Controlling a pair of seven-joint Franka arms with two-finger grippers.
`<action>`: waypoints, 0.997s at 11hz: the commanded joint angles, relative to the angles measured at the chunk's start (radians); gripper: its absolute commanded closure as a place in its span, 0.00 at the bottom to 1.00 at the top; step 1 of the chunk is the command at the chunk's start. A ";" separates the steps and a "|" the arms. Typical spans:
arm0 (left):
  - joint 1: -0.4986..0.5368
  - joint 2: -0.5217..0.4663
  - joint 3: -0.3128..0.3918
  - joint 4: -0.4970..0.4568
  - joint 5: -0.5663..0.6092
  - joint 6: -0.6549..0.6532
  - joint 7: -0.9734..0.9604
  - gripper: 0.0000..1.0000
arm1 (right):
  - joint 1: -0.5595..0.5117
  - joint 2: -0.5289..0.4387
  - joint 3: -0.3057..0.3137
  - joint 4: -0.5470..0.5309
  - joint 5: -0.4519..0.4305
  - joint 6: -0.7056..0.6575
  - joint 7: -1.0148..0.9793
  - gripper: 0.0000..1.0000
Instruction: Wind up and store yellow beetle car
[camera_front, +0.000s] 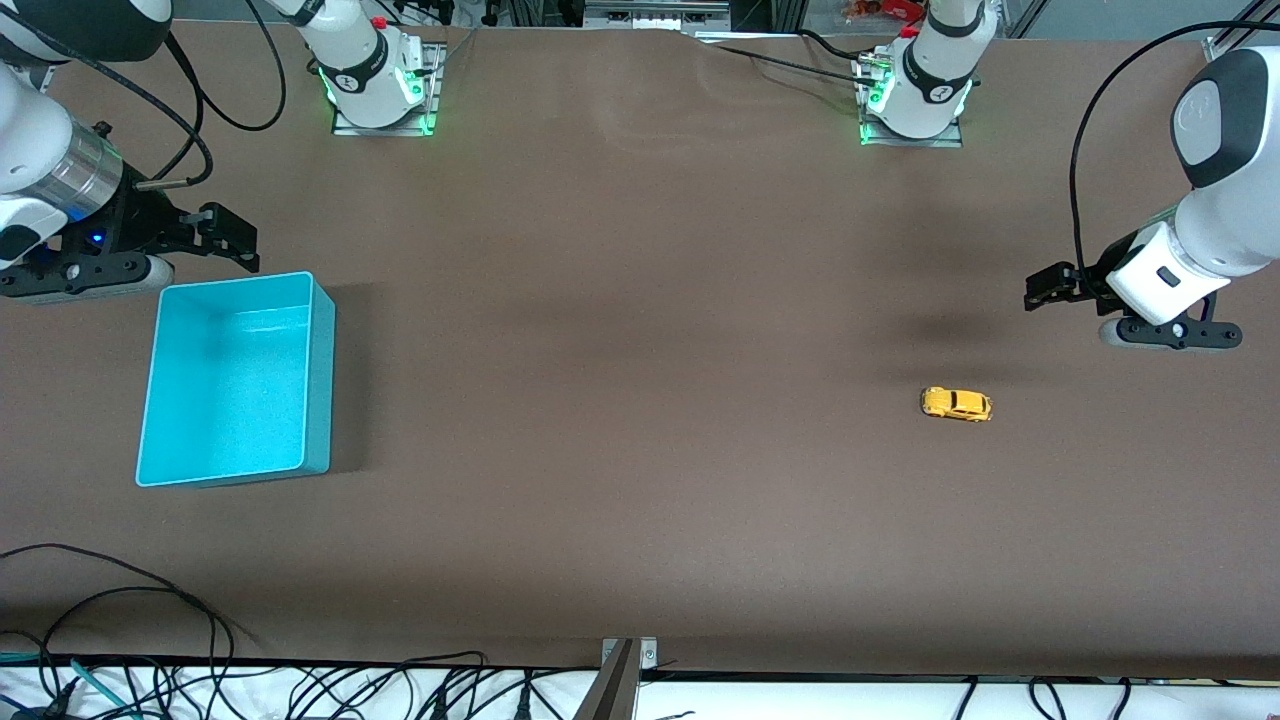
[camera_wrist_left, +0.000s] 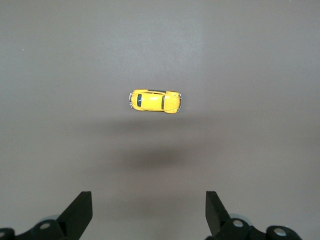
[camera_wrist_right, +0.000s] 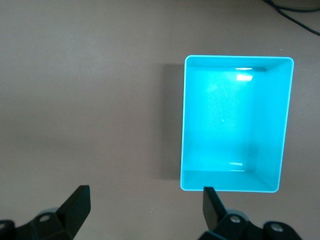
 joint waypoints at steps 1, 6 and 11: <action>0.000 -0.010 0.001 0.003 0.001 -0.018 0.022 0.00 | -0.002 0.001 0.002 0.019 0.007 -0.009 -0.015 0.00; 0.000 -0.010 0.002 0.005 0.001 -0.044 0.025 0.00 | -0.013 0.018 -0.004 0.019 0.000 0.005 -0.023 0.00; 0.002 -0.010 0.004 0.006 0.002 -0.047 0.022 0.00 | -0.011 0.018 -0.004 0.019 0.004 0.024 -0.015 0.00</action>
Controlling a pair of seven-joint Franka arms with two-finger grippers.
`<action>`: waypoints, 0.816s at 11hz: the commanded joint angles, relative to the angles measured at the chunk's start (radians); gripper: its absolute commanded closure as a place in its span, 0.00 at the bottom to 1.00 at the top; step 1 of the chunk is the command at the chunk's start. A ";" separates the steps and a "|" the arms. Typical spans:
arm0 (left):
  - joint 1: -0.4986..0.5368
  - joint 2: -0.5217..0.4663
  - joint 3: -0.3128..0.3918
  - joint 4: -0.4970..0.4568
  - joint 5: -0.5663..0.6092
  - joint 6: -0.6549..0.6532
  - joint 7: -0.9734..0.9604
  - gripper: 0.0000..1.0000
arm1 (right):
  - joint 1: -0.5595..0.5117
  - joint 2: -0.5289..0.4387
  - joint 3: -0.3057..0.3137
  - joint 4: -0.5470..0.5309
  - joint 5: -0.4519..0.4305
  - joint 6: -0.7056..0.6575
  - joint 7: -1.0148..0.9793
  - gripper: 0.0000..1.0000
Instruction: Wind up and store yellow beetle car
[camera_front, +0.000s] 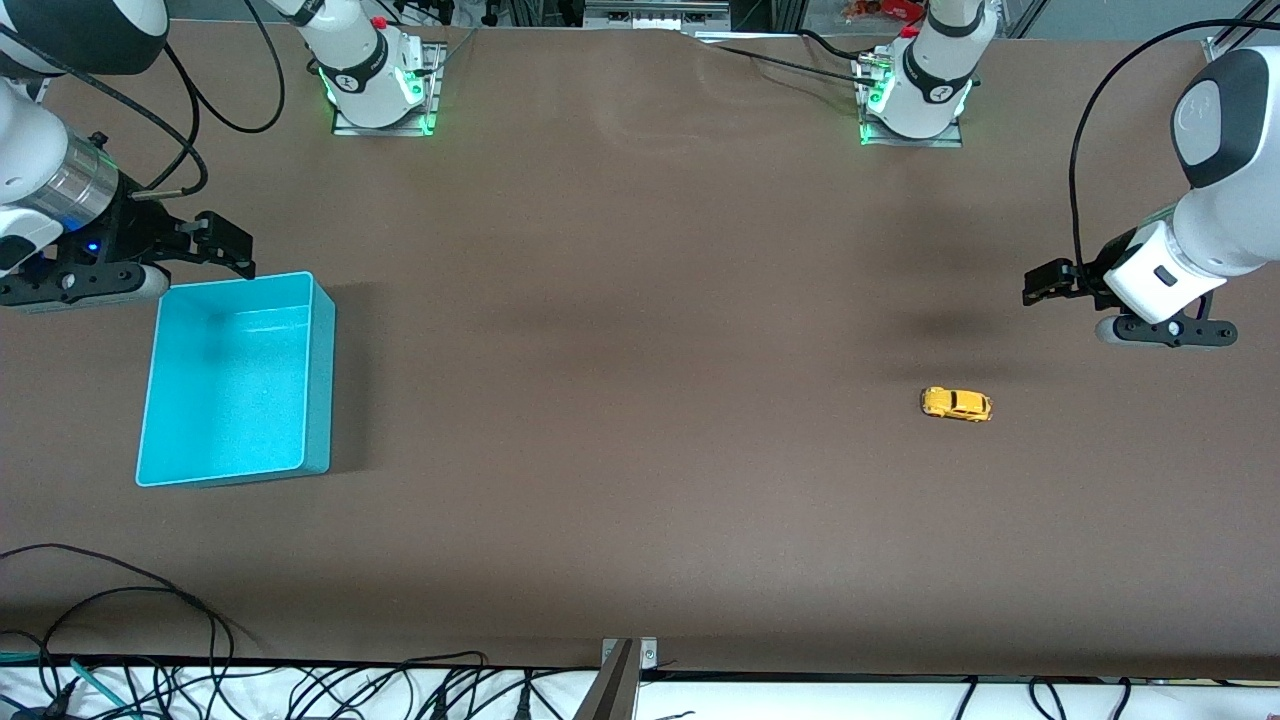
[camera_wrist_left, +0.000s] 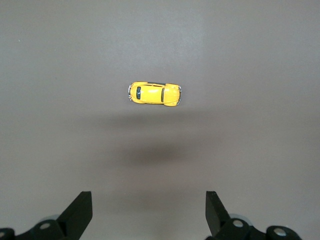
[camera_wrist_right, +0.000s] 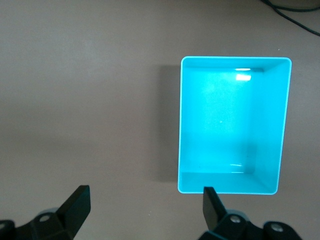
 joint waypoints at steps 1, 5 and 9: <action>0.002 -0.006 0.003 0.006 0.002 -0.019 0.022 0.00 | -0.006 0.005 0.002 0.018 0.001 0.029 -0.011 0.00; 0.002 -0.002 0.003 0.006 0.001 -0.021 0.000 0.00 | -0.008 0.025 0.001 0.018 0.001 0.034 -0.002 0.00; 0.002 0.001 0.003 0.005 -0.001 -0.021 -0.017 0.00 | -0.008 0.026 0.001 0.018 0.001 0.044 -0.001 0.00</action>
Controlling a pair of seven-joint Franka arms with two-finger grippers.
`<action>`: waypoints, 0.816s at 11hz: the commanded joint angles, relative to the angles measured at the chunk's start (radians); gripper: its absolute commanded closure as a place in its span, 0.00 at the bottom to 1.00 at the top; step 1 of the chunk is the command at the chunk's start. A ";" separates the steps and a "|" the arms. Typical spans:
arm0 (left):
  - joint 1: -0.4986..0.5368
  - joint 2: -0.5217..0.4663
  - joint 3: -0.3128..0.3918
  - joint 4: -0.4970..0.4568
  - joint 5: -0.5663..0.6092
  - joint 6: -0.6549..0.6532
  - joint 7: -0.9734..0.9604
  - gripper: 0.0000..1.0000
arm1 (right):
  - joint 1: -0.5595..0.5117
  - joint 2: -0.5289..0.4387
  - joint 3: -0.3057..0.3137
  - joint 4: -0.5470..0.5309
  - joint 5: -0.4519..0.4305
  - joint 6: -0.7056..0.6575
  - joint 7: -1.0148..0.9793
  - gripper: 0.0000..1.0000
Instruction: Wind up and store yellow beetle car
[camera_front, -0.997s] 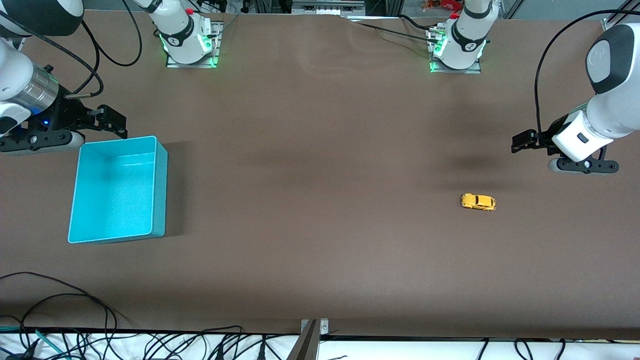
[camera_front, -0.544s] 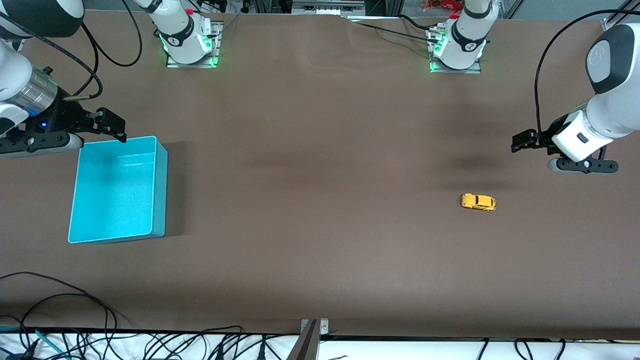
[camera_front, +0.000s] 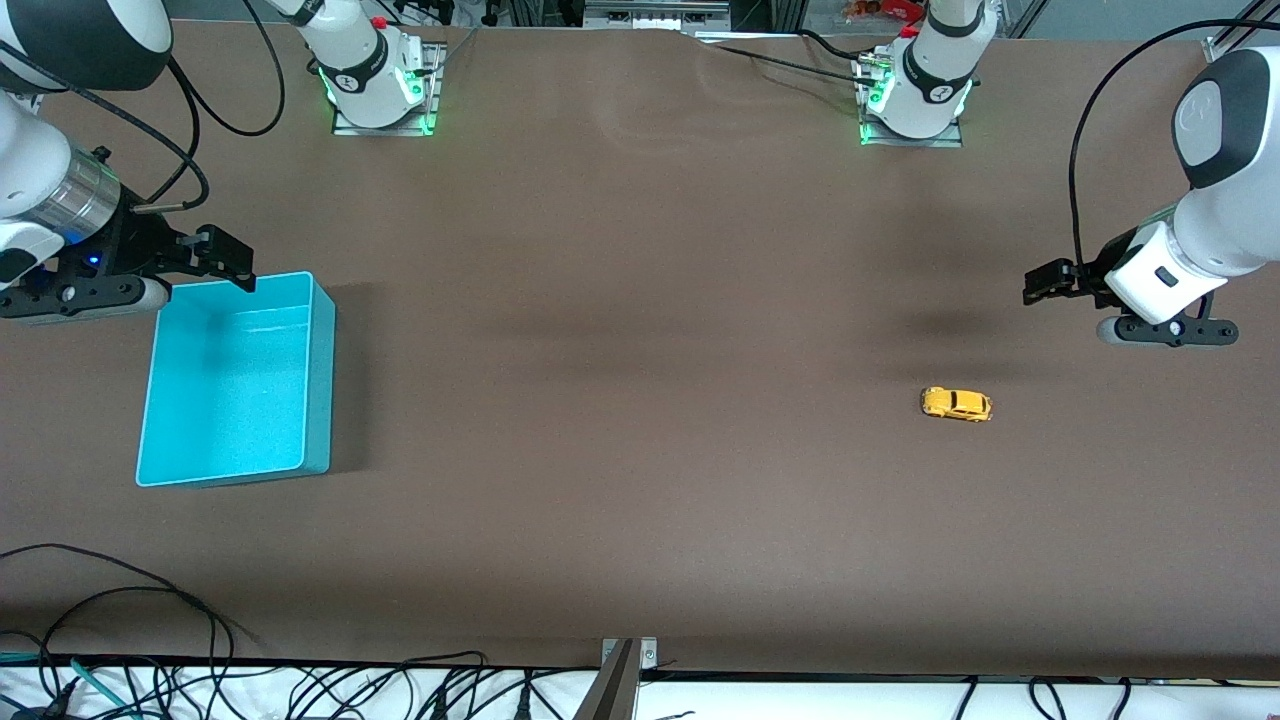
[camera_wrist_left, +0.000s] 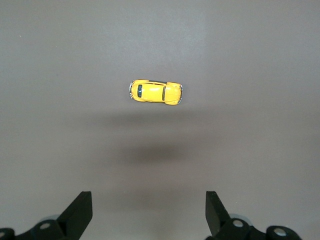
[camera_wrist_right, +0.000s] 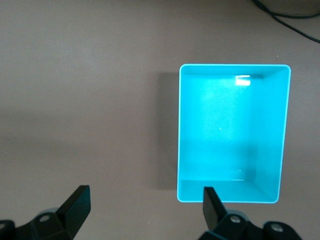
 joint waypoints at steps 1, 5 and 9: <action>0.000 0.004 0.003 0.005 -0.001 -0.013 0.001 0.00 | -0.004 0.007 0.001 0.018 0.001 0.010 -0.001 0.00; 0.002 0.004 0.003 0.005 -0.001 -0.015 0.001 0.00 | -0.008 0.009 0.000 0.018 -0.001 0.024 -0.002 0.00; 0.002 0.002 0.004 0.005 -0.001 -0.015 -0.018 0.00 | -0.013 0.015 -0.002 0.018 -0.001 0.026 -0.002 0.00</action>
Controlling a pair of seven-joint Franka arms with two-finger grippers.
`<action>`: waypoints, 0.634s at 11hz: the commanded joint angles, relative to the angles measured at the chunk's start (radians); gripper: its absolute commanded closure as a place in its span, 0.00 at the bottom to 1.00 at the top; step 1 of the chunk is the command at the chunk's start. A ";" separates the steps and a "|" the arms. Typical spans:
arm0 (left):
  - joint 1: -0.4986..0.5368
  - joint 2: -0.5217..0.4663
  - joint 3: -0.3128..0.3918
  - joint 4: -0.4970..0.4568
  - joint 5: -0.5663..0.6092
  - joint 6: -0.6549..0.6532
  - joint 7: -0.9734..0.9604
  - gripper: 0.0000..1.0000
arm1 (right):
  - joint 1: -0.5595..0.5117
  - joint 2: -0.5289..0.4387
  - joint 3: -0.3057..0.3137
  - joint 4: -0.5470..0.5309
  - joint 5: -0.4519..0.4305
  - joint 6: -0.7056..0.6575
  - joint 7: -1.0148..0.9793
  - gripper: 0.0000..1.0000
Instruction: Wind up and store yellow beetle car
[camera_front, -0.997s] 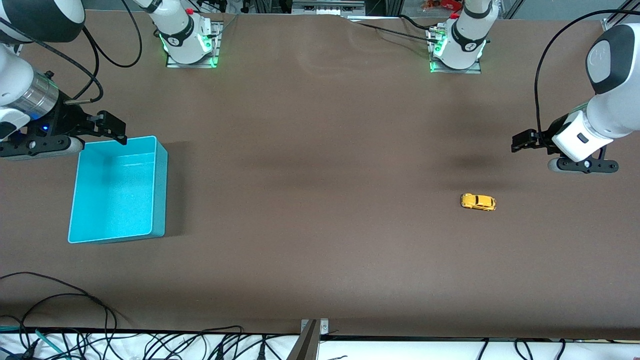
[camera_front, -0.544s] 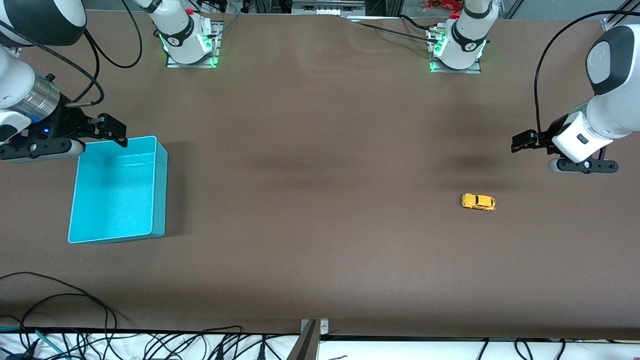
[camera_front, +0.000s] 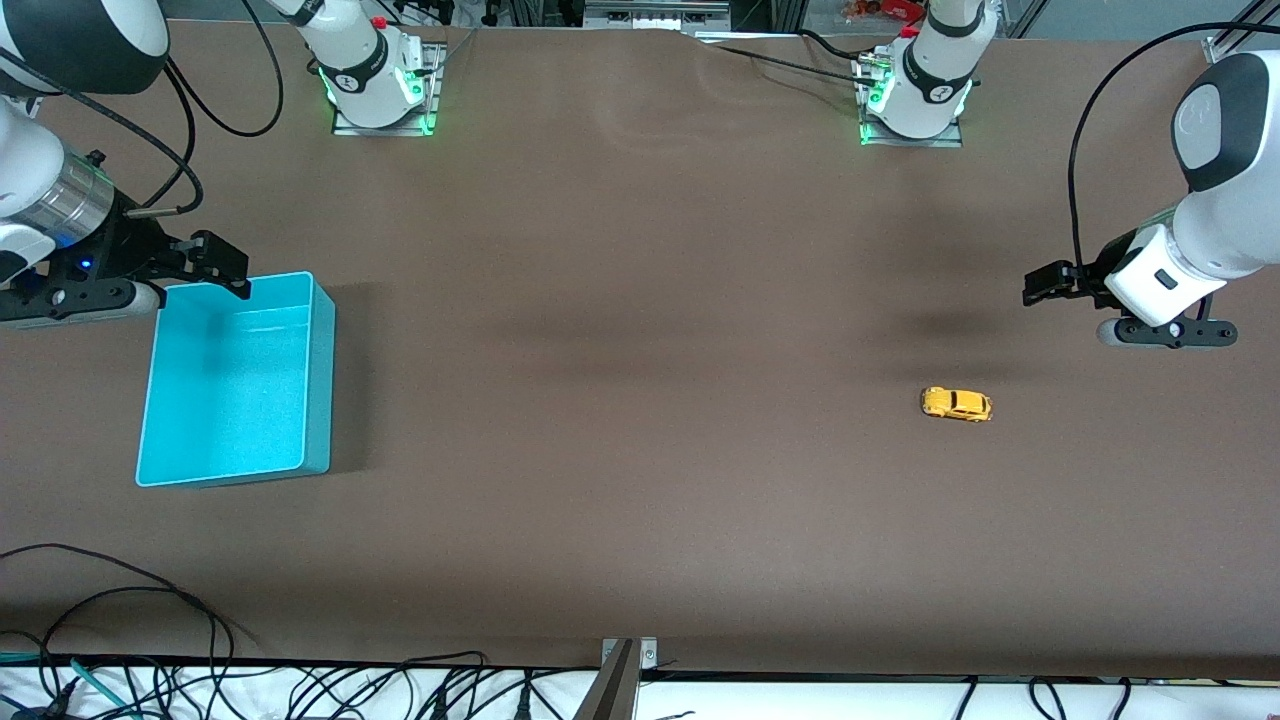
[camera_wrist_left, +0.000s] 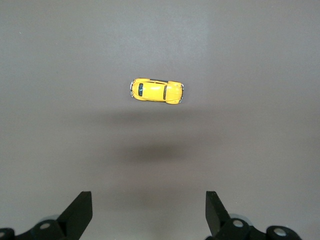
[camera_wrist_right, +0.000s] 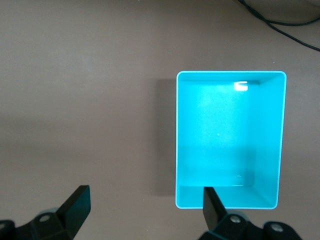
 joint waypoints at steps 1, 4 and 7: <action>0.001 -0.003 0.002 0.006 -0.001 -0.014 -0.009 0.00 | -0.010 0.012 0.003 0.018 -0.001 -0.002 -0.002 0.00; 0.007 -0.001 0.004 0.004 -0.001 -0.014 -0.009 0.00 | -0.010 0.012 0.003 0.018 -0.001 -0.002 -0.001 0.00; 0.009 -0.003 0.004 0.004 -0.001 -0.025 -0.009 0.00 | -0.010 0.012 0.003 0.018 -0.001 -0.004 -0.001 0.00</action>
